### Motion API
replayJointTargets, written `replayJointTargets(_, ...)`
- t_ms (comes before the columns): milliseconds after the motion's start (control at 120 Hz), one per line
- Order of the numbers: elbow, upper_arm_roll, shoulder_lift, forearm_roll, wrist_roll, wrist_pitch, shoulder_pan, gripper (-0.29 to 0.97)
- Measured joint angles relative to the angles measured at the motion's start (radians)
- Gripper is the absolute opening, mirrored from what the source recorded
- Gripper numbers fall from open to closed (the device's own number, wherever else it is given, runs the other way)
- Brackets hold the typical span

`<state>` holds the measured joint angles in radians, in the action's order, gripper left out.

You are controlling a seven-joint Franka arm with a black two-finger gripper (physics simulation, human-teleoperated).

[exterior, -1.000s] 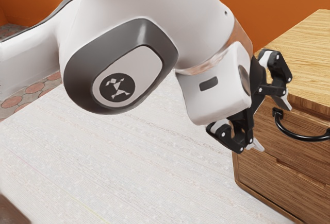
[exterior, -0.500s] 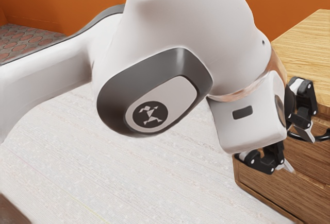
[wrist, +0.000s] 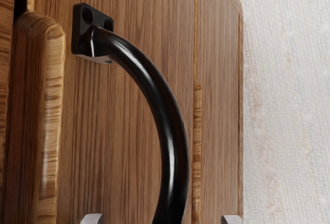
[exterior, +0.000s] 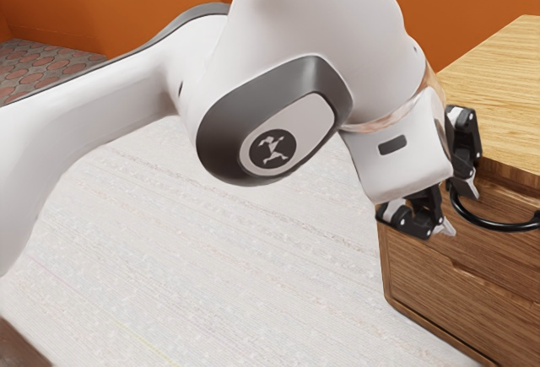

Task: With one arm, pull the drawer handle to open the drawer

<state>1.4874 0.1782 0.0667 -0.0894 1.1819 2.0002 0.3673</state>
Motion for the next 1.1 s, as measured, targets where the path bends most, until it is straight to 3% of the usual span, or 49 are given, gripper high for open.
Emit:
replayJointTargets(250, 0.014, 0.005, -0.003, 0.001, -0.006, 0.007, -0.005, 0.29)
replayJointTargets(625, 0.114, 0.056, -0.06, 0.0, -0.013, 0.026, -0.044, 0.28)
replayJointTargets(800, 0.152, 0.084, -0.107, -0.001, -0.016, 0.04, -0.063, 0.1)
replayJointTargets(1100, 0.241, 0.127, -0.186, 0.005, -0.021, 0.041, -0.045, 0.02)
